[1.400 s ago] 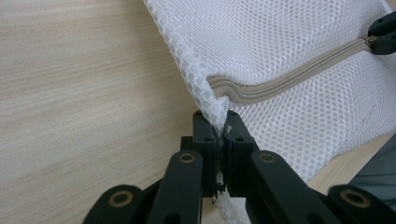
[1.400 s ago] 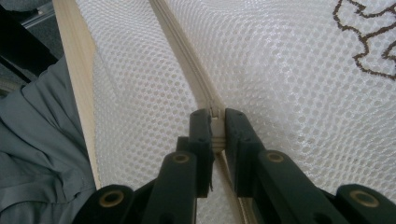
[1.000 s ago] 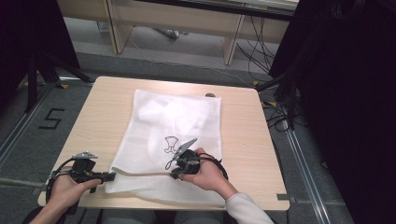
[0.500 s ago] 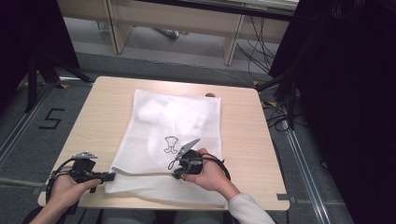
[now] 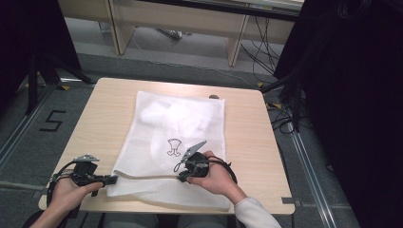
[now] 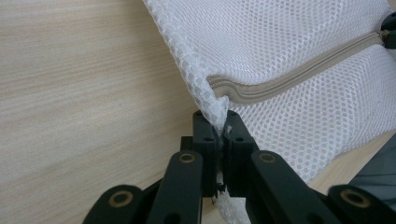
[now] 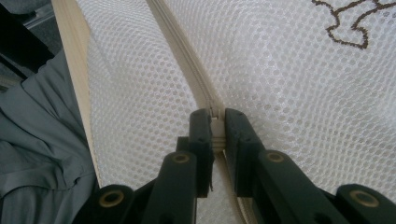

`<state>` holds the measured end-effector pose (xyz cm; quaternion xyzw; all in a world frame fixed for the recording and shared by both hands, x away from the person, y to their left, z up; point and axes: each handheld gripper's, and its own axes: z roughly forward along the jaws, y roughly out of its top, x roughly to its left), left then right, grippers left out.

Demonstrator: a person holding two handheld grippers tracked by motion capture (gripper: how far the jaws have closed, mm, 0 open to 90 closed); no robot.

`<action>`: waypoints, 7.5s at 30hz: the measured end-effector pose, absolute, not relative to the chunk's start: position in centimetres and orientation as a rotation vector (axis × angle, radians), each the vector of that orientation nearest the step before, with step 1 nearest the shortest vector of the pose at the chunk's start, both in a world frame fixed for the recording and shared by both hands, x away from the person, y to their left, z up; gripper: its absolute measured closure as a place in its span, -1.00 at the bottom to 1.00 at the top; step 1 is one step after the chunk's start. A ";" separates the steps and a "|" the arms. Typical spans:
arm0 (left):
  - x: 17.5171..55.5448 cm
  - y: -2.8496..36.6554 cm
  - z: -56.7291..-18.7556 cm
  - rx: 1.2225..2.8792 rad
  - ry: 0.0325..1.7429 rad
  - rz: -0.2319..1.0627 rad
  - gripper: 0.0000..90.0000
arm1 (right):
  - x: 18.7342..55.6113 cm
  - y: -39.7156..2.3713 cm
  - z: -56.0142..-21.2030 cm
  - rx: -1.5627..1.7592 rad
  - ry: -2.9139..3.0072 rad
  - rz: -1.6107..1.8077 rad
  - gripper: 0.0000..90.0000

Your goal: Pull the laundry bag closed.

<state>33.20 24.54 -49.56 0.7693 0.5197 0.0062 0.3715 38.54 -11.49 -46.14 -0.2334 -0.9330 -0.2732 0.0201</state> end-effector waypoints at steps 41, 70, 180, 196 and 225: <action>33.2 24.5 -49.6 1.968 1.332 0.014 0.90 | 38.5 -13.9 -45.9 -0.717 -2.906 -0.867 0.83; 33.2 24.5 -49.6 1.975 1.330 0.020 0.90 | 38.1 -15.2 -45.9 -0.780 -2.896 -0.835 0.83; 33.2 24.5 -49.6 1.980 1.329 0.022 0.90 | 37.4 -20.9 -45.9 -0.891 -2.869 -0.894 0.83; 33.2 24.4 -49.6 1.978 1.331 0.024 0.90 | 37.0 -21.6 -45.8 -0.950 -2.846 -0.874 0.83; 33.2 24.2 -49.7 1.952 1.355 0.032 0.90 | 37.0 -22.8 -46.1 -0.939 -2.837 -0.898 0.83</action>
